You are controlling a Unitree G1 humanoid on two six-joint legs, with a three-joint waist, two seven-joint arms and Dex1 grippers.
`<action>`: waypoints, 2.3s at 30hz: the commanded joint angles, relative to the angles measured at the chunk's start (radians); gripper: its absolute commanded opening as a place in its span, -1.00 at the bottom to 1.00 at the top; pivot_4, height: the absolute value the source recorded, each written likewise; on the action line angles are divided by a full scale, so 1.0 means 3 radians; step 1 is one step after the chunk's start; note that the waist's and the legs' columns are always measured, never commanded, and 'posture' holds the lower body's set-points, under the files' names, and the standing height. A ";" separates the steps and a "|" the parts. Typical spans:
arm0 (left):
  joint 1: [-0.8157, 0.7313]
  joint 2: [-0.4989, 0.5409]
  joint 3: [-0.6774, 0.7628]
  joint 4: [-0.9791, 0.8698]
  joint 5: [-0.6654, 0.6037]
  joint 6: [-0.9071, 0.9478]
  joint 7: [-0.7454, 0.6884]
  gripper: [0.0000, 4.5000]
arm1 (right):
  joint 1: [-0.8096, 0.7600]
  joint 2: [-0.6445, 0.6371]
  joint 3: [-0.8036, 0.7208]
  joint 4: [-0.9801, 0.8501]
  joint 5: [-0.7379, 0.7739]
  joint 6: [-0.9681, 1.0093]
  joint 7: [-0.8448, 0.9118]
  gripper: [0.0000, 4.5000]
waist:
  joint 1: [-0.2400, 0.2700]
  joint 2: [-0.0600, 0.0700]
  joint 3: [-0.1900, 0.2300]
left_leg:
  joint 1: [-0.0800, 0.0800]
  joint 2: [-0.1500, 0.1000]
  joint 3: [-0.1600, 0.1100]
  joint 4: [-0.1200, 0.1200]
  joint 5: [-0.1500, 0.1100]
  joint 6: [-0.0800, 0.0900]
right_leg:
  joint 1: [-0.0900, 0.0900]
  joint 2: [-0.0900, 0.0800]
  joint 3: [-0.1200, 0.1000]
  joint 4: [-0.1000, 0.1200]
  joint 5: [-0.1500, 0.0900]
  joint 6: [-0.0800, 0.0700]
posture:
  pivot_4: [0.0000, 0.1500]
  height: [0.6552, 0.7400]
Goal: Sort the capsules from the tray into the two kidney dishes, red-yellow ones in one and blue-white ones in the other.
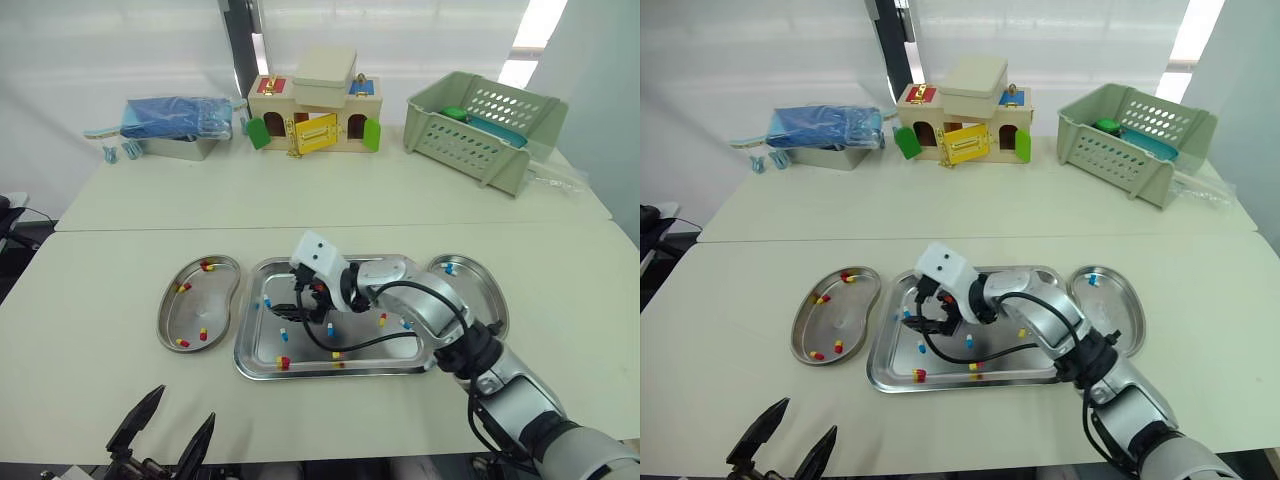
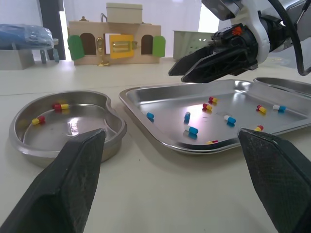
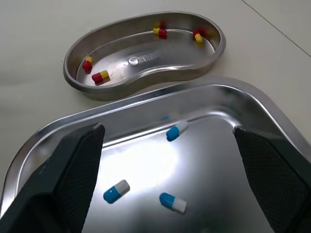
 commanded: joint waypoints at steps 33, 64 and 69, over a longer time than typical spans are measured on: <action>-0.0035 0.0138 0.0111 -0.0077 -0.0035 0.0003 0.0088 1.00 | -0.0541 0.0743 0.0103 0.1807 -0.0973 -0.1186 0.0390 0.27 | -0.0043 -0.0003 -0.0002 | 0.0006 0.0002 -0.0007 0.0000 0.0002 -0.0003 | -0.0008 0.0004 -0.0004 0.0019 0.0000 -0.0001 | 1.00 1.00; -0.0062 0.0586 -0.0320 -0.0481 0.0034 0.0192 -0.0364 1.00 | 0.0285 -0.0907 -0.0789 -0.0499 -0.0129 -0.0888 0.1683 -0.99 | -0.0004 -0.0005 -0.0003 | 0.0004 0.0002 -0.0009 0.0000 0.0003 -0.0005 | -0.0002 0.0004 -0.0007 0.0015 0.0000 -0.0001 | 1.00 1.00; -0.0169 0.0758 -0.0523 -0.0580 0.0022 0.0320 -0.0580 1.00 | 0.0743 -0.1716 -0.1320 -0.0976 0.0167 -0.0664 0.1822 -0.99 | 0.0049 -0.0004 -0.0001 | 0.0003 0.0001 -0.0006 0.0000 0.0003 -0.0005 | 0.0001 0.0003 -0.0007 0.0011 0.0000 -0.0002 | 1.00 1.00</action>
